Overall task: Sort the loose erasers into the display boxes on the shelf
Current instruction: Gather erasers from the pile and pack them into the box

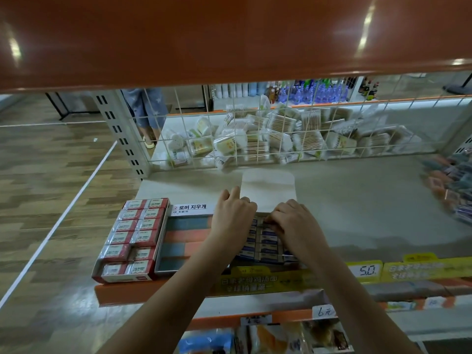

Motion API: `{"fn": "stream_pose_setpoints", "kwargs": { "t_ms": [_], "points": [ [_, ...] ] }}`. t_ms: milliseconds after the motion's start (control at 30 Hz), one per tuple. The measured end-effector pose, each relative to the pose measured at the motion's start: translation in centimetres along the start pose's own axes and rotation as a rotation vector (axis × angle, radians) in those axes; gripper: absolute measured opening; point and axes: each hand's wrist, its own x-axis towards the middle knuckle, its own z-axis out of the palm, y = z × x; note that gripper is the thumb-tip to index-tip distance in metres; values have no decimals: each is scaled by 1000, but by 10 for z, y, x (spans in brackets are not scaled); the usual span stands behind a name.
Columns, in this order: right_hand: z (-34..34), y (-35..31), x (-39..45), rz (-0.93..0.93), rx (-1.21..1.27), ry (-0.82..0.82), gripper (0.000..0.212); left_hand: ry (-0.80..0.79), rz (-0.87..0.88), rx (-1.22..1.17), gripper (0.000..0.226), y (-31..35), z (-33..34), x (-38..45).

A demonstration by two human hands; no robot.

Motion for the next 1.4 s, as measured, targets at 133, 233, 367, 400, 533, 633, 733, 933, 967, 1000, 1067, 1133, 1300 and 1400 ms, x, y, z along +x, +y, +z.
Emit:
{"fn": "stream_pose_setpoints", "kwargs": {
  "t_ms": [133,233,367,400,533,633,733,933,967,1000,1067,1133,1300,1400],
  "points": [
    [-11,5,-1,102,28,49,15,6,-11,-41,12,-6,6,-3],
    [-24,15,-4,322,75,81,30,21,-8,-148,20,-15,8,-7],
    [-26,24,-8,503,151,-47,31,90,-97,-337,27,-29,3,-10],
    [-25,24,-9,514,172,-71,27,86,-119,-355,26,-33,3,-10],
    [-24,22,-9,525,214,-88,23,23,-158,-412,22,-44,5,-14],
    [-24,17,-9,510,211,-69,22,7,-154,-440,20,-49,7,-21],
    [-24,12,-9,519,217,-70,22,-2,-138,-440,16,-53,9,-28],
    [-41,13,-13,548,207,-80,20,22,-95,-375,29,-43,-8,-15],
    [-47,17,-16,553,192,-64,20,48,-75,-363,30,-35,-13,-9],
    [-53,22,-19,562,179,-45,19,62,-48,-360,31,-25,-18,-3],
    [-67,36,-31,572,150,-4,19,50,29,-357,32,3,-27,11],
    [-81,55,-49,573,105,41,18,20,143,-335,34,39,-35,24],
    [-114,119,-114,631,2,128,19,11,377,-352,33,151,-43,43],
    [-133,168,-159,692,-33,110,21,91,457,-376,30,220,-44,58]
  ]
}}
